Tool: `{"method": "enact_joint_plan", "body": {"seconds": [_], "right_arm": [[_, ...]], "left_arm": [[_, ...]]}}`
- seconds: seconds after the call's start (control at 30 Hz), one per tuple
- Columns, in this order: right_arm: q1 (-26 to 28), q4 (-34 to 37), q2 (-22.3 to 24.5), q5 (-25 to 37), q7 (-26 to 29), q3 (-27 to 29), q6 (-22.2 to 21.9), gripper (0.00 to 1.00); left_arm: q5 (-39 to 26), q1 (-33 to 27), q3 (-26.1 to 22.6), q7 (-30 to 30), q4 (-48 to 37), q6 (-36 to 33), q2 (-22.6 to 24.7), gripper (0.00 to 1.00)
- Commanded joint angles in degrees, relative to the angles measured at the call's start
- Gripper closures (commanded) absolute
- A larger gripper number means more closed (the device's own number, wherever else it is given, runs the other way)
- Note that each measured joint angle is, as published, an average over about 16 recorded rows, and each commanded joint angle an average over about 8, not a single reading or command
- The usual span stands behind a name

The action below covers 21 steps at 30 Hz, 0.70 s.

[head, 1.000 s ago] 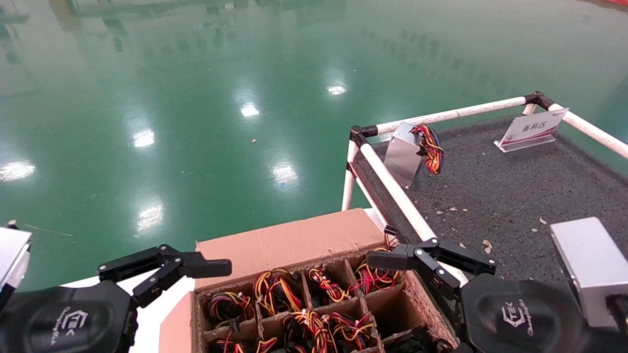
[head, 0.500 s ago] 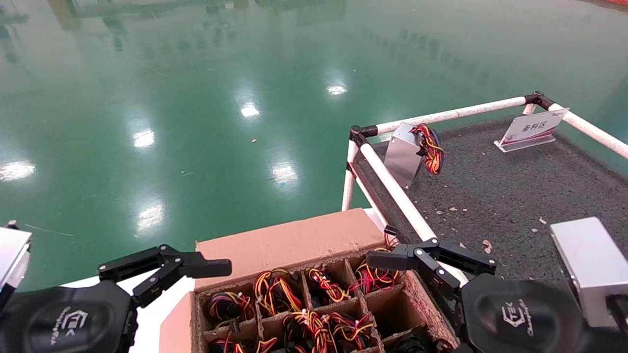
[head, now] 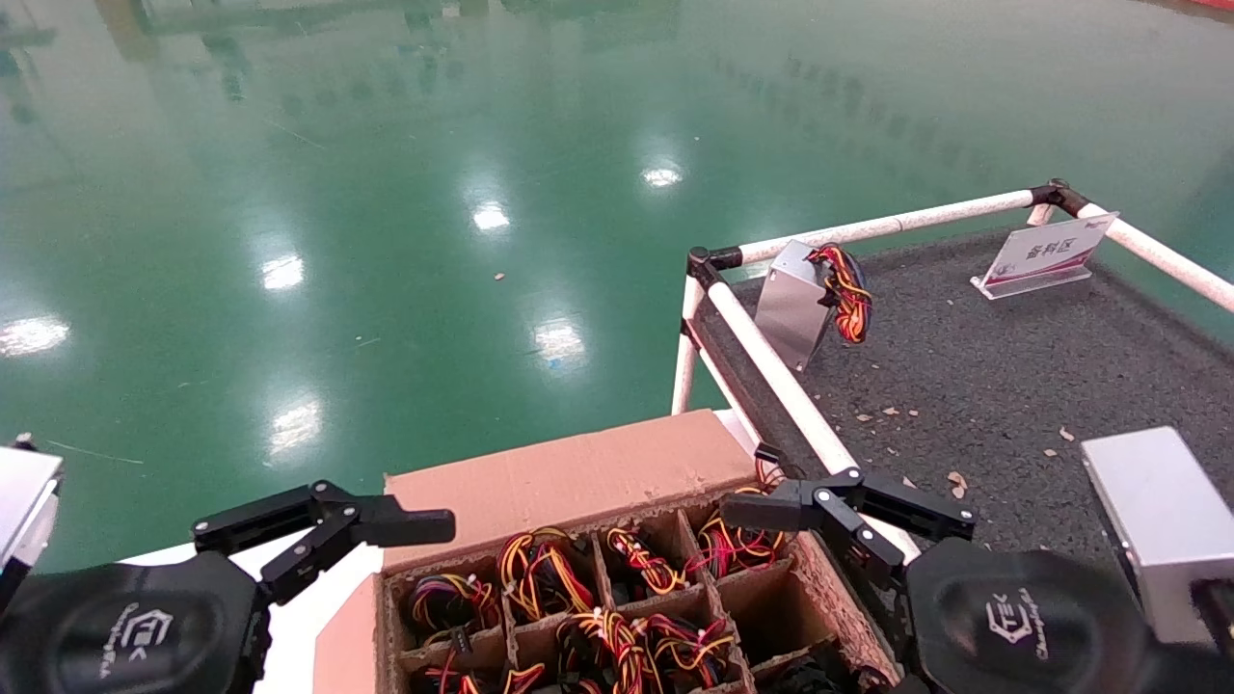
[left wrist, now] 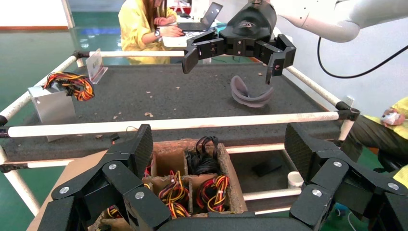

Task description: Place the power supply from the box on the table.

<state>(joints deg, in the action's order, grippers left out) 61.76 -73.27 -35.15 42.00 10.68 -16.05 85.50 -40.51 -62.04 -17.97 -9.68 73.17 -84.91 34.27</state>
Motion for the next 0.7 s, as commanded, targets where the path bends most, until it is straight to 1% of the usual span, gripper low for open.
{"method": "enact_joint_plan", "body": {"seconds": [0.03, 0.7], "right_arm": [[0.00, 0.00, 0.00, 0.00, 0.00, 0.00, 0.00, 0.00], [0.00, 0.00, 0.00, 0.00, 0.00, 0.00, 0.00, 0.00]], "left_arm": [[0.00, 0.00, 0.00, 0.00, 0.00, 0.00, 0.00, 0.00], [0.00, 0.00, 0.00, 0.00, 0.00, 0.00, 0.00, 0.00]]}}
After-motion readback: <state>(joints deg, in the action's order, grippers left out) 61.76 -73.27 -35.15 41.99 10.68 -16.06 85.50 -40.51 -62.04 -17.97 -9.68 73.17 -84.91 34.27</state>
